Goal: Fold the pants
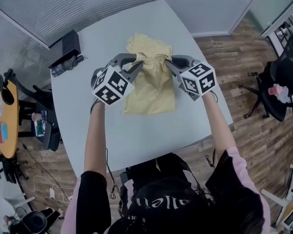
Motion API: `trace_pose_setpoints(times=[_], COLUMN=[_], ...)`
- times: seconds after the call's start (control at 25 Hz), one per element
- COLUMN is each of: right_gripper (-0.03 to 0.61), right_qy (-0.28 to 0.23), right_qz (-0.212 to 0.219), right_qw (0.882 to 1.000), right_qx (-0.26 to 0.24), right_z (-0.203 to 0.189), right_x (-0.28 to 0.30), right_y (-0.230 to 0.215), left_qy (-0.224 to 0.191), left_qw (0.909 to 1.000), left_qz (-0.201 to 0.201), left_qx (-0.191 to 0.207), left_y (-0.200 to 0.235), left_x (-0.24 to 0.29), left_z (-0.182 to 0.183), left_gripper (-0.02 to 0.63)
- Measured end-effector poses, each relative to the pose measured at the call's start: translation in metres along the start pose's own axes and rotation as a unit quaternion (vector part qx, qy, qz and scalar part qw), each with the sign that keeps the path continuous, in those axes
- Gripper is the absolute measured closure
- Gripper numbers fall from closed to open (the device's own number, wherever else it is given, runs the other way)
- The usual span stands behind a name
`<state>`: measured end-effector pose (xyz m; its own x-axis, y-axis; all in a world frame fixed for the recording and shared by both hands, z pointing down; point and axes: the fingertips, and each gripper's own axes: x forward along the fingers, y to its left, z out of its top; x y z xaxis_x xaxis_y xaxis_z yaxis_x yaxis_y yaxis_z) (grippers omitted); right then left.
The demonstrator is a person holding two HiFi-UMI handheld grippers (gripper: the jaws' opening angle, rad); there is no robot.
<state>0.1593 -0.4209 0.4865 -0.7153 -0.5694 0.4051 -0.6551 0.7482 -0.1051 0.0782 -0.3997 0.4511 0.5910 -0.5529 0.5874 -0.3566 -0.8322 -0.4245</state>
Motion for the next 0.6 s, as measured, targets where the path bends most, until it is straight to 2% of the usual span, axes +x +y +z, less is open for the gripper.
trace_pose_setpoints(times=[0.12, 0.24, 0.4, 0.52, 0.56, 0.6], right_gripper=[0.532, 0.532, 0.532, 0.529, 0.525, 0.486], right_qy=[0.011, 0.046, 0.06, 0.056, 0.056, 0.056], right_qz=[-0.029, -0.049, -0.064, -0.072, -0.074, -0.074], right_qw=[0.999, 0.997, 0.994, 0.994, 0.993, 0.993], right_qx=[0.034, 0.039, 0.058, 0.068, 0.069, 0.07], right_z=[-0.022, -0.058, -0.087, -0.092, -0.092, -0.092], right_x=[0.028, 0.048, 0.06, 0.065, 0.067, 0.067], right_y=[-0.024, -0.032, -0.035, -0.04, -0.04, -0.04], left_qy=[0.048, 0.09, 0.123, 0.137, 0.138, 0.136], left_qw=[0.9979, 0.9942, 0.9893, 0.9835, 0.9807, 0.9776], left_qz=[0.031, 0.038, 0.044, 0.037, 0.034, 0.031], left_qx=[-0.031, -0.046, -0.066, -0.113, -0.134, -0.157], left_y=[0.014, 0.002, -0.017, -0.027, -0.03, -0.033], left_x=[0.039, 0.074, 0.102, 0.115, 0.117, 0.119], left_z=[-0.034, -0.066, -0.092, -0.105, -0.108, -0.11], left_gripper=[0.552, 0.552, 0.552, 0.551, 0.535, 0.462])
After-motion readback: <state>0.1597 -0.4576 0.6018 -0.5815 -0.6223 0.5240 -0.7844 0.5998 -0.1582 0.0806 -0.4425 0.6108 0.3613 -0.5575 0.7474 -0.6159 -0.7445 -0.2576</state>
